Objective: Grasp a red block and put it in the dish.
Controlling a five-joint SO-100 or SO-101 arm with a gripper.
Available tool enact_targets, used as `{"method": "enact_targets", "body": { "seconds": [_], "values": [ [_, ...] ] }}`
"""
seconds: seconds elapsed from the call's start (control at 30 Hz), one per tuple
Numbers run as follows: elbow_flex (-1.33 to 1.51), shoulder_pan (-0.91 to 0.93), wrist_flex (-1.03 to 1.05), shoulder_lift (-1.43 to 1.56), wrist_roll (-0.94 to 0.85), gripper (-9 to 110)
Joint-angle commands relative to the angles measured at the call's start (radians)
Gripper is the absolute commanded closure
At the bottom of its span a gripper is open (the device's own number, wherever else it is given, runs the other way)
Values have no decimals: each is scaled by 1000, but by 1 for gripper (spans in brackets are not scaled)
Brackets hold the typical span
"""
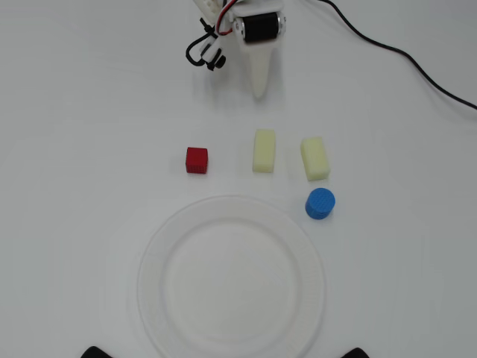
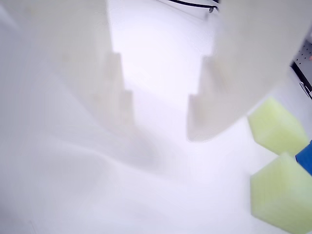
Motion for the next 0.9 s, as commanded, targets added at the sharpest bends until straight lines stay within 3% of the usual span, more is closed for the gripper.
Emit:
{"method": "enact_targets", "body": {
  "seconds": [0.0, 0.6, 0.87],
  "values": [
    [115, 210, -15, 181, -144, 101],
    [103, 218, -11, 179, -181, 101],
    [-132, 241, -17, -29, -225, 101]
  ]
}}
